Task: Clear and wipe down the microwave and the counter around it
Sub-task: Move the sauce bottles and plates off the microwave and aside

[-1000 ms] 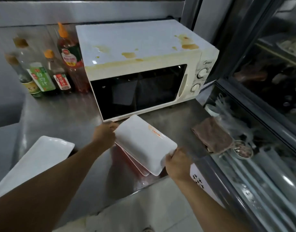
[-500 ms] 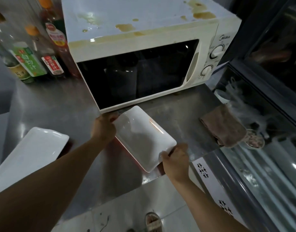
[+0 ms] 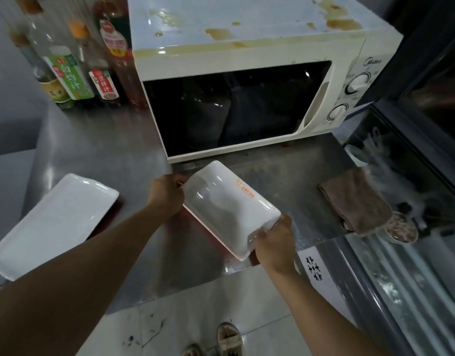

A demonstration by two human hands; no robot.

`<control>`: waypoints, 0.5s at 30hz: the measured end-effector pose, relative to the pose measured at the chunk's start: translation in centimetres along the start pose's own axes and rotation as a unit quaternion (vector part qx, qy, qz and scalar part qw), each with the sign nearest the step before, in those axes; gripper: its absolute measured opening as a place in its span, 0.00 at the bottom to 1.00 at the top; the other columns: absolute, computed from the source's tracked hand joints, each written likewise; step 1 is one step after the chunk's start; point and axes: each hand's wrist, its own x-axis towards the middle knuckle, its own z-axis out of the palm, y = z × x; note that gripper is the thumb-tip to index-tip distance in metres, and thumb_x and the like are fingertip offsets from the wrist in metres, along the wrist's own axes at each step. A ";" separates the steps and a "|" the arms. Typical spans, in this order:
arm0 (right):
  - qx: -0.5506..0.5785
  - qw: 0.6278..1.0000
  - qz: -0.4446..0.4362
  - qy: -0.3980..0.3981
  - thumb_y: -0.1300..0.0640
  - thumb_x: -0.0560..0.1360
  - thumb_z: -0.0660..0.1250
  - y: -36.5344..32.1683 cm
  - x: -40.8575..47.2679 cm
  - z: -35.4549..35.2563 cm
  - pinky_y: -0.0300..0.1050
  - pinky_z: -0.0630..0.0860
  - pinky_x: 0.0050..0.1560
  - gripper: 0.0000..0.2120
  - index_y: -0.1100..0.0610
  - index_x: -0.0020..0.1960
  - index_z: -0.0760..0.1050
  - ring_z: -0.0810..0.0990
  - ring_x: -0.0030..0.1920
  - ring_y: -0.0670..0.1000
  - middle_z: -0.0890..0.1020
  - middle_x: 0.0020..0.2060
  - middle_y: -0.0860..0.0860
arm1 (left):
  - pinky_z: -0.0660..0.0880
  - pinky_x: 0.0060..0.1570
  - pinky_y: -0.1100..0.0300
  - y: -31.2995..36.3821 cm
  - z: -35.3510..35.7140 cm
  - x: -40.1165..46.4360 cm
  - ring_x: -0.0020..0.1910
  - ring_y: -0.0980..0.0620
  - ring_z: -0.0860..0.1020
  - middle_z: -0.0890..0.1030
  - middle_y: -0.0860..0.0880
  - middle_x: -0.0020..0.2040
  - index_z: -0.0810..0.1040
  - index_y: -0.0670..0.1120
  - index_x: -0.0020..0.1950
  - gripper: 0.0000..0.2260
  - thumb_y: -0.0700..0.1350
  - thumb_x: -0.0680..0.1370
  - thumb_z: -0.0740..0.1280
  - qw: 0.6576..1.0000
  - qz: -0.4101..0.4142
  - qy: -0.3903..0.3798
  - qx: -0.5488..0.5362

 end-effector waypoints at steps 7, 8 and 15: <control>-0.061 0.996 -0.057 -0.026 0.65 0.72 0.64 -1.6 0.0 -0.9 0.46 0.71 0.48 0.19 0.64 0.63 0.66 0.78 0.56 0.61 0.79 0.56 0.61 | 0.70 0.43 0.63 -1.8 -2.0 -3.7 0.49 0.45 0.80 0.84 0.44 0.49 0.83 0.46 0.53 0.12 0.37 0.74 0.63 0.997 -0.067 0.027 -0.016; -0.067 0.995 -0.067 -0.034 0.65 0.72 0.63 -2.0 -0.1 -1.0 0.44 0.70 0.46 0.19 0.63 0.63 0.67 0.78 0.55 0.61 0.79 0.55 0.61 | 0.69 0.42 0.63 -2.1 -2.6 -4.4 0.47 0.46 0.80 0.84 0.45 0.47 0.83 0.46 0.52 0.11 0.38 0.74 0.64 0.997 -0.071 0.036 -0.021; -0.059 0.982 -0.147 -0.106 0.67 0.74 0.60 -6.1 -1.8 0.0 0.45 0.75 0.48 0.17 0.61 0.62 0.69 0.78 0.53 0.59 0.80 0.54 0.58 | 0.70 0.42 0.62 -4.2 -7.9 -9.1 0.45 0.45 0.78 0.84 0.46 0.45 0.83 0.47 0.52 0.12 0.38 0.73 0.64 0.988 -0.131 0.086 0.000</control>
